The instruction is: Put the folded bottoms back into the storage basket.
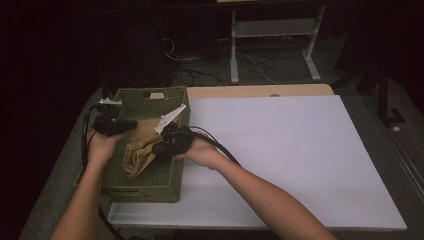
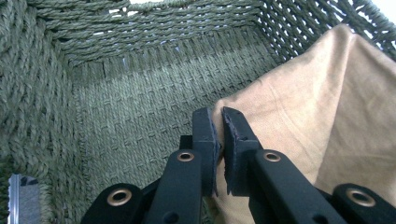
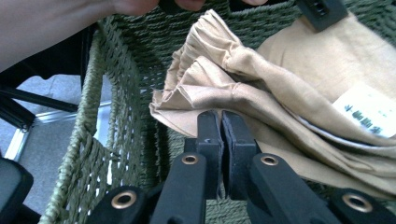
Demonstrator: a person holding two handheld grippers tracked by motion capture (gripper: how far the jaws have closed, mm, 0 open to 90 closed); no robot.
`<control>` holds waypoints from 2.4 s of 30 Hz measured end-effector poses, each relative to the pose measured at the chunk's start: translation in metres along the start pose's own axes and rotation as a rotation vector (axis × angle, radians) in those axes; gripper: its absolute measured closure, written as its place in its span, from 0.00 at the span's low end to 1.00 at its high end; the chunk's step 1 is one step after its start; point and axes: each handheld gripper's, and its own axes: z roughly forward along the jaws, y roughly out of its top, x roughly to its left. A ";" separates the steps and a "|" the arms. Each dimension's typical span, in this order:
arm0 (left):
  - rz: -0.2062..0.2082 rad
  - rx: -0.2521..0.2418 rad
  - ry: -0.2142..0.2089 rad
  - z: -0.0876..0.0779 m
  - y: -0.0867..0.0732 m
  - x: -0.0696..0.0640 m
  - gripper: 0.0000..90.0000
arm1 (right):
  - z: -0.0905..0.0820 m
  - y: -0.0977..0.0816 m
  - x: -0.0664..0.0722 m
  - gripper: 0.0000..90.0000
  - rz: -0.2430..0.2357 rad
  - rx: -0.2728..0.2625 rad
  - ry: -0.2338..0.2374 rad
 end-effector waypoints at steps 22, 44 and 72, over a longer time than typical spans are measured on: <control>-0.002 0.072 -0.034 0.053 0.014 0.000 0.93 | -0.051 -0.018 -0.016 0.56 0.040 -0.108 -0.031; -0.006 -0.129 -0.169 0.002 0.014 -0.033 0.21 | -0.123 -0.080 -0.043 0.35 0.088 -0.123 -0.186; 0.168 -0.223 -0.399 -0.024 -0.021 -0.127 0.00 | -0.206 -0.169 -0.043 0.06 0.154 -0.149 -0.343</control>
